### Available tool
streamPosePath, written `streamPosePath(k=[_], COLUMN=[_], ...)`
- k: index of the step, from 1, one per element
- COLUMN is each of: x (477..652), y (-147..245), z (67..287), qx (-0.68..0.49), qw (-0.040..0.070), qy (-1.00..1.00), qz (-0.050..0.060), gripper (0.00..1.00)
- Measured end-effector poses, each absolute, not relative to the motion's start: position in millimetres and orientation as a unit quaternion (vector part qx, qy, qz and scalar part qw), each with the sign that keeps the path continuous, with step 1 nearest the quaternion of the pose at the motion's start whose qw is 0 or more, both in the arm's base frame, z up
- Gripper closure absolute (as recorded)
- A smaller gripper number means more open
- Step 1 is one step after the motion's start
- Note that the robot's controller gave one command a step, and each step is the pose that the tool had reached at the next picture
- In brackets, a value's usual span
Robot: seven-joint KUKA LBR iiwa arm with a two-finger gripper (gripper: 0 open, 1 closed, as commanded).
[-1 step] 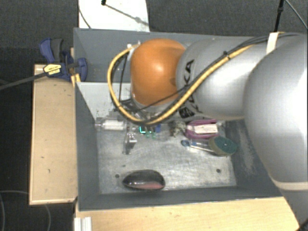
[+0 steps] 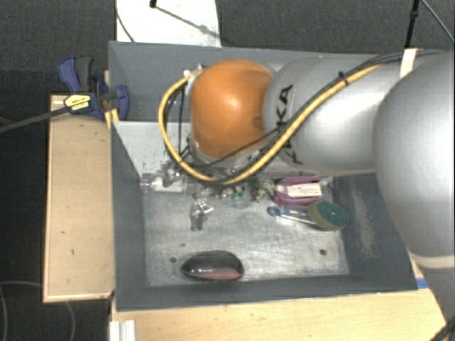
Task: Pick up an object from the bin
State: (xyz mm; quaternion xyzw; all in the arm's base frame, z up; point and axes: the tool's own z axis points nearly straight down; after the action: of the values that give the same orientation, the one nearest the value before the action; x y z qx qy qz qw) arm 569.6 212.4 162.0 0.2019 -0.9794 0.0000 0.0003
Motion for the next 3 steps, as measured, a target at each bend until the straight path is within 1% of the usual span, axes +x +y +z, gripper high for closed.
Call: streamPosePath(k=[1, 2, 3], x=[495.5, 479.7, 480.5], y=[143.3, 156.7, 156.5], z=[143.8, 81.3, 82.6], qx=[0.274, 0.416, 0.413], qw=[0.002, -0.004, -0.005], qy=[-0.962, -0.909, -0.911], qz=[0.001, 0.000, 0.000], gripper=[0.00, 0.00, 1.00])
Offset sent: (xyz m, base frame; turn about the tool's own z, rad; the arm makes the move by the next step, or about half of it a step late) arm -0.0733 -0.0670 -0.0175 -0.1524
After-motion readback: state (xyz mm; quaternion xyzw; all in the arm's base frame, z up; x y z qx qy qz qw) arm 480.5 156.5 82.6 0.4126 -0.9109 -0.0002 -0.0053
